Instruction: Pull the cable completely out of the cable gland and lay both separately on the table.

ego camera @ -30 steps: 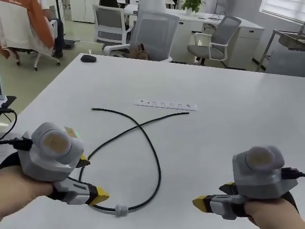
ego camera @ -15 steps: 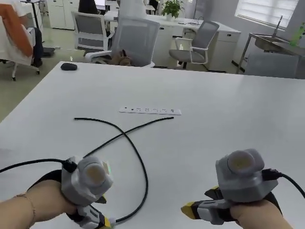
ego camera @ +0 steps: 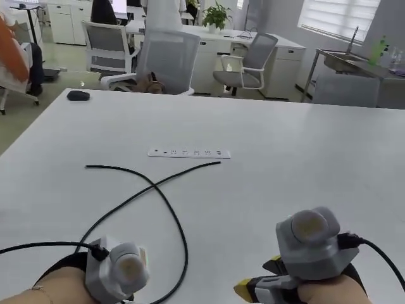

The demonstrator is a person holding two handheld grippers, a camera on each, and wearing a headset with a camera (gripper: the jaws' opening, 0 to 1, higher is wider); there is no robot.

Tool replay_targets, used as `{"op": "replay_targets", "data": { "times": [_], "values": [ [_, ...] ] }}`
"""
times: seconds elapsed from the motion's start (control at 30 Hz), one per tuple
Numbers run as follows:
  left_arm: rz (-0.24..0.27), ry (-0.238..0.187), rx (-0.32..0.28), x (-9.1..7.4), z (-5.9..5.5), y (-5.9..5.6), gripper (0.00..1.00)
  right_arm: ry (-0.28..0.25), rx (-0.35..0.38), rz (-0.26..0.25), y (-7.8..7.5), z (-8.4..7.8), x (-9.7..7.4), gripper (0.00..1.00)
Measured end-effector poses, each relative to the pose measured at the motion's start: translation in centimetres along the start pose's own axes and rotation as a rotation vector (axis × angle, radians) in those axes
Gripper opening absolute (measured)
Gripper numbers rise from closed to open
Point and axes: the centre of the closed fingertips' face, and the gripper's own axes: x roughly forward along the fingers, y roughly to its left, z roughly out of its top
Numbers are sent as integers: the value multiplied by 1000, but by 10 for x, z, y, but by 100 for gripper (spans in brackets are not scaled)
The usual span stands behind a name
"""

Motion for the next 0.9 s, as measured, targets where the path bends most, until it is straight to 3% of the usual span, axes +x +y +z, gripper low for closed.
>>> {"op": "replay_targets", "data": {
  "times": [0.3,0.6,0.73,0.9],
  "values": [
    [-8,-62,-81,0,0,0,17,4,-2,-4,0,-1,0,44],
    [-20,-144,-128,-1,-1,1,17,12,-9,-1,2,-3,1,44],
    [-25,-170,-118,0,0,-1,17,22,-18,-4,2,-5,1,44],
    [-20,-157,-109,0,3,-1,17,28,-24,-3,3,-6,1,43]
  ]
}}
